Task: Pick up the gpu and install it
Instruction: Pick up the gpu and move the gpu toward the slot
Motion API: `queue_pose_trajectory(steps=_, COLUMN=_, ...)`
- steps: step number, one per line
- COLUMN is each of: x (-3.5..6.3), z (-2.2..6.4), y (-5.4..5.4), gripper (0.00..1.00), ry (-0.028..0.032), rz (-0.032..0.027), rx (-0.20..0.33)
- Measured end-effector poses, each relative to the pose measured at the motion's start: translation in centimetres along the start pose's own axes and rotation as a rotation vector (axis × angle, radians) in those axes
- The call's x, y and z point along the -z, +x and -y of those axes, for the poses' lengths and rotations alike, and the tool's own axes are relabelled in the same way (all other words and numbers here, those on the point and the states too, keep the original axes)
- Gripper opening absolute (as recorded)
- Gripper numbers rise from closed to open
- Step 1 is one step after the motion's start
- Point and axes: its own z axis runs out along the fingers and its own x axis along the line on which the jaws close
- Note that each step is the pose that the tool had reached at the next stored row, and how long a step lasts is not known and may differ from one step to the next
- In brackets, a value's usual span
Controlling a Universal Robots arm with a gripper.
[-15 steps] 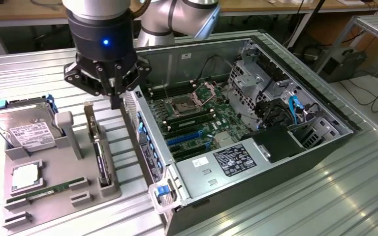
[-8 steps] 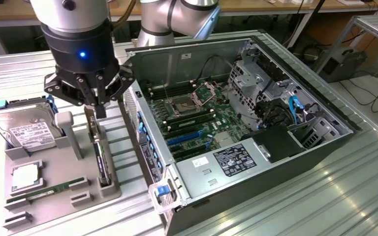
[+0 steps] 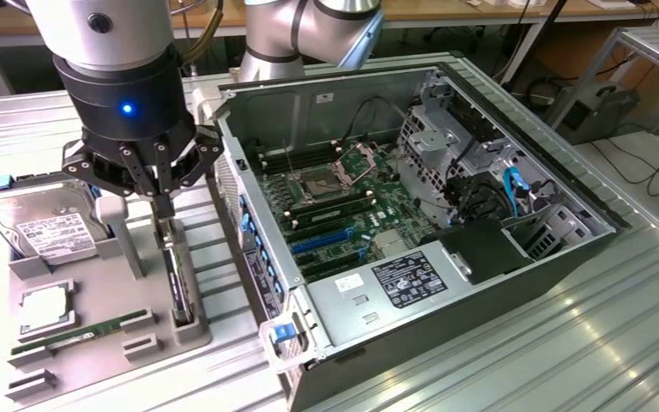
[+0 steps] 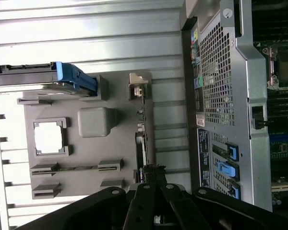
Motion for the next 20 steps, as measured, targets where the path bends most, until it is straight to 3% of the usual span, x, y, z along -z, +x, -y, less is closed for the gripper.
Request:
queue_pose_trajectory(steps=11, x=0.00, z=0.00, y=0.00, gripper=0.11, ry=0.0000, rz=0.0000, rx=0.000)
queue_pose_trajectory(steps=15, x=0.00, z=0.00, y=0.00, gripper=0.30, ry=0.0000, rz=0.0000, rx=0.000)
queue_pose_trajectory(steps=20, x=-0.04, z=0.00, y=0.00, gripper=0.36, ry=0.0000, rz=0.0000, rx=0.000)
